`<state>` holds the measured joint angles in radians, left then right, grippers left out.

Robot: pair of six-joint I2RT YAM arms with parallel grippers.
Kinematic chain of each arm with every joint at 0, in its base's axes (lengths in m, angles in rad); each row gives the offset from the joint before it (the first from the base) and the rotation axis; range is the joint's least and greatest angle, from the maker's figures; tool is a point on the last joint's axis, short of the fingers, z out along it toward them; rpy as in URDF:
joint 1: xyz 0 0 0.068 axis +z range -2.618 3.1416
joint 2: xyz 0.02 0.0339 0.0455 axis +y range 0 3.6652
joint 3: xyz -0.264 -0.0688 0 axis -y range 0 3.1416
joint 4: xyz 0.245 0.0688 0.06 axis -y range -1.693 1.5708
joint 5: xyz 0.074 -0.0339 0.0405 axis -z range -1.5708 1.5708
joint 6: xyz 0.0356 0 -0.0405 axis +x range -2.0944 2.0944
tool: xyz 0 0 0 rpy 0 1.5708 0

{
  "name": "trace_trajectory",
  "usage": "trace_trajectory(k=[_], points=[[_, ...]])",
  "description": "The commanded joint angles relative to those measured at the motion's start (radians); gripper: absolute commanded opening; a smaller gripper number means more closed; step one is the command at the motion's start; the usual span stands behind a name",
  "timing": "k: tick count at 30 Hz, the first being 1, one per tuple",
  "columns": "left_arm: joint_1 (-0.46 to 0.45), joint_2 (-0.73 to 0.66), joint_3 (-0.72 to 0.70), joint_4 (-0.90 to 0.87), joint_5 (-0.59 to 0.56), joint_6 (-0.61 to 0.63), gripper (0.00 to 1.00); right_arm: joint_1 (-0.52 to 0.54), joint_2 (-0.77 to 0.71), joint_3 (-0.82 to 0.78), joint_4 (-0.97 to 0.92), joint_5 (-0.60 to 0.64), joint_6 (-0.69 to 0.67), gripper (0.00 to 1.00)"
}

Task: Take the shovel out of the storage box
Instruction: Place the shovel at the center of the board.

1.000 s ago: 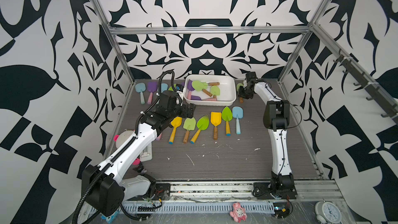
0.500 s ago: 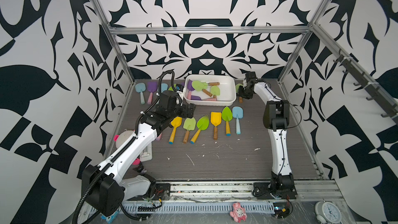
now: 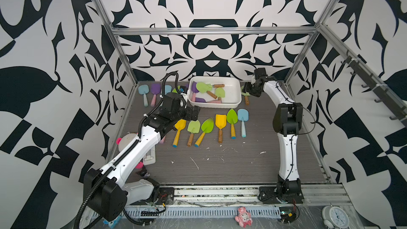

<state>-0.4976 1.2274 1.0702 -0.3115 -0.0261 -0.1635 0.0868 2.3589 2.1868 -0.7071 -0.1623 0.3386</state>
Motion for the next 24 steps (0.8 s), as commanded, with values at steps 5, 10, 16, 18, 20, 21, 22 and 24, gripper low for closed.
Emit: trace_trajectory(k=[5,10,16,18,20,21,22,24], points=[[-0.001,-0.012,-0.004,0.008,-0.004,0.000,0.99,0.004,-0.141,-0.024,0.046,-0.094,0.004,0.73],[-0.001,-0.008,-0.002,0.014,-0.004,0.000,0.99,0.005,-0.148,-0.003,0.041,-0.193,0.016,0.73],[-0.002,-0.004,0.000,0.016,-0.004,-0.003,0.99,0.029,-0.130,0.018,0.025,-0.226,0.022,0.72],[-0.002,-0.005,-0.001,0.014,-0.003,-0.003,1.00,0.042,-0.119,0.035,0.016,-0.234,0.022,0.72],[-0.001,-0.008,0.000,0.012,-0.003,-0.005,0.99,0.058,-0.104,0.051,0.012,-0.243,0.020,0.72],[-0.001,-0.008,-0.002,0.011,-0.002,-0.004,0.99,0.070,-0.094,0.062,0.008,-0.246,0.021,0.71],[-0.002,-0.009,-0.003,0.010,-0.003,-0.005,0.99,0.078,-0.087,0.073,0.004,-0.249,0.023,0.71],[-0.001,-0.012,-0.004,0.008,-0.003,-0.006,0.99,0.098,-0.063,0.097,0.001,-0.259,0.024,0.70]])
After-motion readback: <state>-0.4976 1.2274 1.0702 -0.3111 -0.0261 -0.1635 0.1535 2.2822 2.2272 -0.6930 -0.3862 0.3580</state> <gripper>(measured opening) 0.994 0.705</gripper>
